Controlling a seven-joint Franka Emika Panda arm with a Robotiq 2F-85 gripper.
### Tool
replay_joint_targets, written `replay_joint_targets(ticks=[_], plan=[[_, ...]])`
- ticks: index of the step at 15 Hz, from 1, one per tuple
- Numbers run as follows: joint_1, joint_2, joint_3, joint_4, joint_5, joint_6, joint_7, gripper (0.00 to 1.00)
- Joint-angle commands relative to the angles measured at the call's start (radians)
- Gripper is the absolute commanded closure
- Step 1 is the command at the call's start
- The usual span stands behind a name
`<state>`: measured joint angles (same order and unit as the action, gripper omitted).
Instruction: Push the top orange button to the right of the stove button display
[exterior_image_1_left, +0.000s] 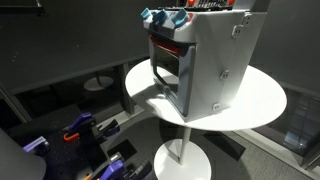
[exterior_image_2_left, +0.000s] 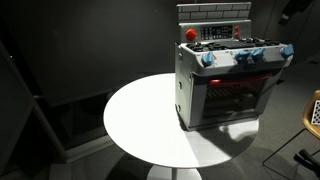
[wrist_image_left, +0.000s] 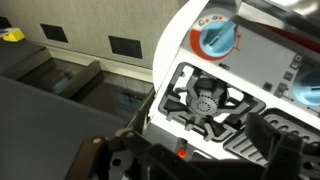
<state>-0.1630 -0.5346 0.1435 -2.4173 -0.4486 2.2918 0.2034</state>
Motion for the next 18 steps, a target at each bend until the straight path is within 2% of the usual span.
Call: replay_joint_targets(ticks=[1, 5, 7, 8, 12, 13, 18], plan=[[-0.032, 0.072, -0.017, 0.069, -0.057, 0.026, 0.043, 0.0], [-0.048, 0.133, -0.038, 0.123, -0.078, 0.067, 0.071, 0.0], [-0.037, 0.148, -0.047, 0.145, -0.057, 0.043, 0.065, 0.0], [-0.028, 0.117, -0.053, 0.1, -0.061, 0.056, 0.052, 0.0], [-0.027, 0.138, -0.057, 0.12, -0.061, 0.056, 0.053, 0.0], [-0.044, 0.136, -0.042, 0.114, -0.11, 0.079, 0.084, 0.0], [-0.052, 0.153, -0.049, 0.111, -0.2, 0.165, 0.141, 0.0]])
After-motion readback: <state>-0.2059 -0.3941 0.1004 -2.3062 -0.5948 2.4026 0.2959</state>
